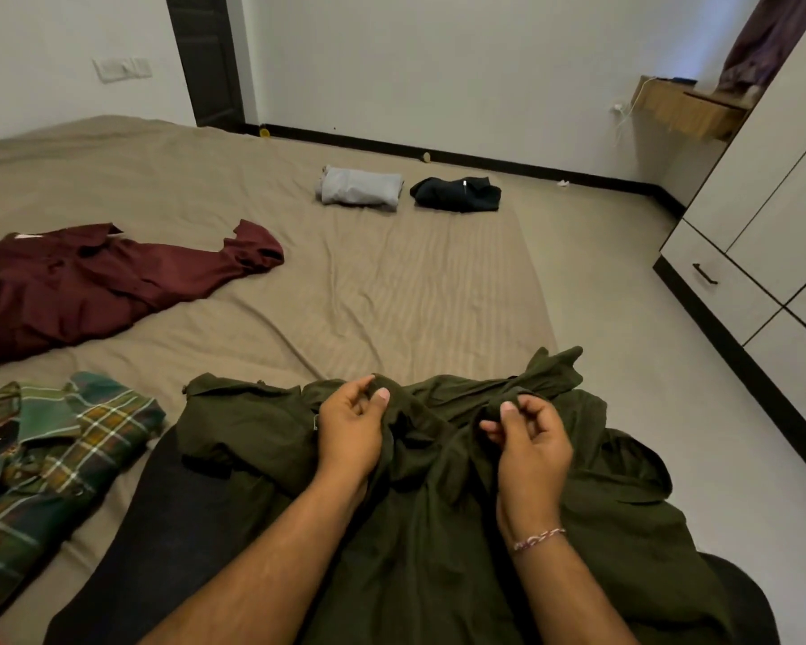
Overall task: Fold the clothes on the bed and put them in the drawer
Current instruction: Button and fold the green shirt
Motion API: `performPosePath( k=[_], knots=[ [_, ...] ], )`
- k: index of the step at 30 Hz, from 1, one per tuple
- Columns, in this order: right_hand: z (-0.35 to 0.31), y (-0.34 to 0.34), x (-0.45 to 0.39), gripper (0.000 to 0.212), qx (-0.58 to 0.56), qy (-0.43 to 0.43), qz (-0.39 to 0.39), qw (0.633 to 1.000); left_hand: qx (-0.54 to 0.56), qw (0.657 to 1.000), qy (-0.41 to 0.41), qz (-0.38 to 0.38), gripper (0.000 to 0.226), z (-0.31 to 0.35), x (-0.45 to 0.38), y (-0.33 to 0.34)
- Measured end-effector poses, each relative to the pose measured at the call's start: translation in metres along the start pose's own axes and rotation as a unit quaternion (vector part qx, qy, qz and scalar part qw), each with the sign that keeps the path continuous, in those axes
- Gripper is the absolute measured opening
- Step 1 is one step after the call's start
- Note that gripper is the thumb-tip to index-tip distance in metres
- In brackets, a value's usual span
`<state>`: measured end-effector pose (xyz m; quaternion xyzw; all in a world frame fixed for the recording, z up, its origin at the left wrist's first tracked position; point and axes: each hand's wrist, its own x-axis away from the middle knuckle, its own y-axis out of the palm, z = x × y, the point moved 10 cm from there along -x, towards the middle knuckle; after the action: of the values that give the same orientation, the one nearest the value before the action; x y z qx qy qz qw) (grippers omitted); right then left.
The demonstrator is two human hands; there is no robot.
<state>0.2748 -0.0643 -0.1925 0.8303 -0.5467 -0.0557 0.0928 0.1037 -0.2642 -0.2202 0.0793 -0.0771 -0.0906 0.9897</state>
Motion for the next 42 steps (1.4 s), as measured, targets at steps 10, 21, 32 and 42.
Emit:
performPosePath(
  k=[10,21,32,42],
  knots=[
    [-0.085,-0.012,0.013,0.012,0.227,-0.303,0.012,0.926,-0.172,0.959,0.22,0.041,0.03,0.047,0.024,-0.009],
    [-0.03,-0.032,0.0,0.003,0.17,-0.016,0.014,0.985,-0.218,0.949,0.213,0.077,0.017,0.049,0.022,-0.019],
    [-0.007,0.008,0.057,0.017,0.088,-0.006,-0.041,0.995,-0.28,0.892,0.35,-0.064,0.021,0.042,0.073,0.031],
    [0.028,0.009,0.053,0.017,0.0,0.066,-0.048,0.997,-0.276,0.894,0.34,-0.092,0.025,0.038,0.075,0.037]
  ],
)
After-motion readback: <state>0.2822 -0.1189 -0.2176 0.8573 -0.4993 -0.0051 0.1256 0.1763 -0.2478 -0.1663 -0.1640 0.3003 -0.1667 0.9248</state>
